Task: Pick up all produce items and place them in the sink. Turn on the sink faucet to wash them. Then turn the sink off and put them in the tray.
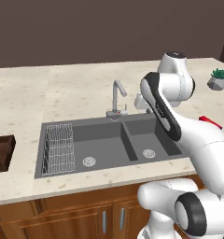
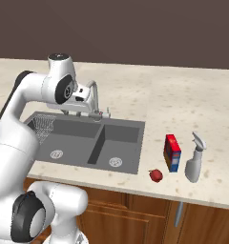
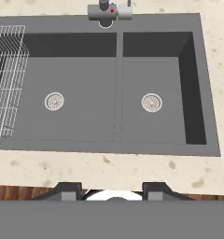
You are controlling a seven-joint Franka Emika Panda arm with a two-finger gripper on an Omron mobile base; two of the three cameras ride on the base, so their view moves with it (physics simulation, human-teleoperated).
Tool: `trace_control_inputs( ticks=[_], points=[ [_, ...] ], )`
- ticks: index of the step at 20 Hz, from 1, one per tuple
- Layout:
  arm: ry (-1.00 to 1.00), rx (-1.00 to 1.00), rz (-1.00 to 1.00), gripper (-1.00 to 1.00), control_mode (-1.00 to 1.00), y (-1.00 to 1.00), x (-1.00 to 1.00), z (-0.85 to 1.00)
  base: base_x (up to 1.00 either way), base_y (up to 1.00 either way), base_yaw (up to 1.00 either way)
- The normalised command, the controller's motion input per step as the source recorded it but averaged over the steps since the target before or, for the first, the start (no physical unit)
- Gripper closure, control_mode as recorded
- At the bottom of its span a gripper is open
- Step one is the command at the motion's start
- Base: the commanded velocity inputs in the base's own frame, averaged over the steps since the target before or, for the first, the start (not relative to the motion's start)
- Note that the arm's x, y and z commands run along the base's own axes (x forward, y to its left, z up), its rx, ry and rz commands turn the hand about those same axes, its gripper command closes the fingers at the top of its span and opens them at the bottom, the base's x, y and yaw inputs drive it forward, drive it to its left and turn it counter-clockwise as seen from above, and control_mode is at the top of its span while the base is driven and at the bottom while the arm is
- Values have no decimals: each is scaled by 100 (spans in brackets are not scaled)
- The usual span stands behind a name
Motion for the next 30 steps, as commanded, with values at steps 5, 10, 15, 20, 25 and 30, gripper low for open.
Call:
trace_control_inputs(
  ticks=[5,10,15,20,25,30],
  points=[
    [0,0,0,-100,-100,-3,-5,0,0,0,0],
    [0,0,-4,-100,-100,-33,-20,0,0,0,0],
    [0,0,-8,-100,-100,-54,-25,0,0,0,0],
    [2,0,-10,-100,-100,-53,-13,-7,0,0,0],
    [7,0,-7,-100,-100,-43,0,-16,0,0,0],
    [10,-1,-4,-100,-100,-25,0,-18,0,0,0]
  ],
)
